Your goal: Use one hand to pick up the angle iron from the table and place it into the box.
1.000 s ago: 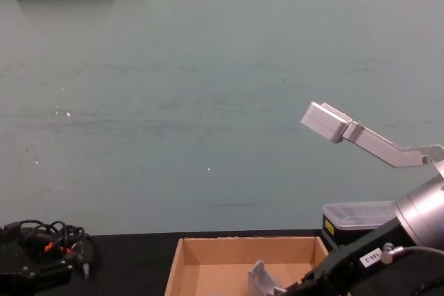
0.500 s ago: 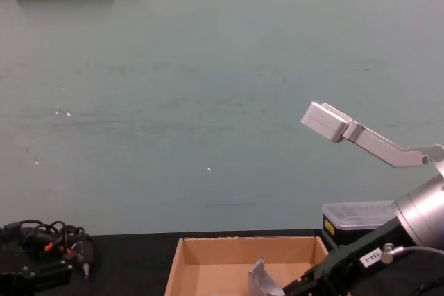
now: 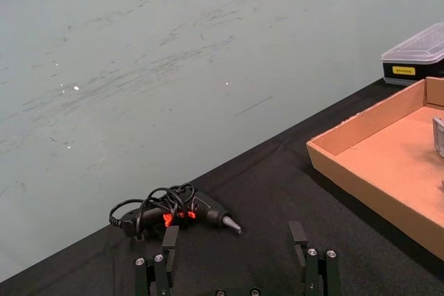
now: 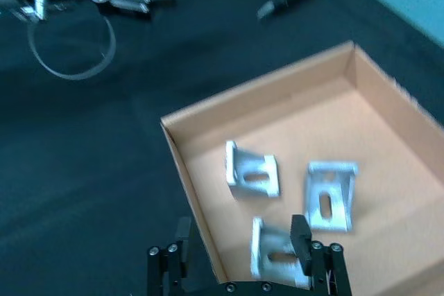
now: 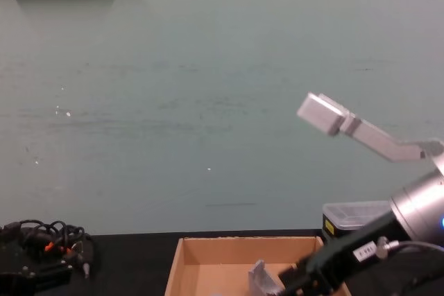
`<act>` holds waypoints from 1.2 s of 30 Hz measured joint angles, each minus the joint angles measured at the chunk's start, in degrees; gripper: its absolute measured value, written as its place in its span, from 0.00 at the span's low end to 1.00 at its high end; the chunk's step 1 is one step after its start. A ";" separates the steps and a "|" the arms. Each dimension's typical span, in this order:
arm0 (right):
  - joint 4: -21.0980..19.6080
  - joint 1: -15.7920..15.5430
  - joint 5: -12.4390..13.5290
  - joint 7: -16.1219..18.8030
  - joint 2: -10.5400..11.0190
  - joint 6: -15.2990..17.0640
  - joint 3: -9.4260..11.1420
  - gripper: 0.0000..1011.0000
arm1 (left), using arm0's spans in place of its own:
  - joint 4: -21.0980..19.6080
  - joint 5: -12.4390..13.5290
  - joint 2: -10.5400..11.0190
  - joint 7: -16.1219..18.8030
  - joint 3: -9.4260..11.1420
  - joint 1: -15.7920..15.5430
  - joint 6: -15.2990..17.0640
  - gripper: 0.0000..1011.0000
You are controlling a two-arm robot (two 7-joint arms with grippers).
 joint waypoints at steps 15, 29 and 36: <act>-19.14 -13.23 3.65 -13.32 7.74 -11.37 11.76 0.99 | 0.00 0.01 0.00 0.00 0.00 0.00 0.00 0.99; -22.46 -25.93 0.40 -29.87 7.58 -17.48 18.48 0.99 | 0.00 0.00 0.00 0.00 0.00 0.00 0.00 0.99; -22.40 -26.11 0.30 -30.00 7.55 -17.31 18.60 0.99 | 0.00 0.00 0.00 0.00 0.00 0.00 0.00 0.99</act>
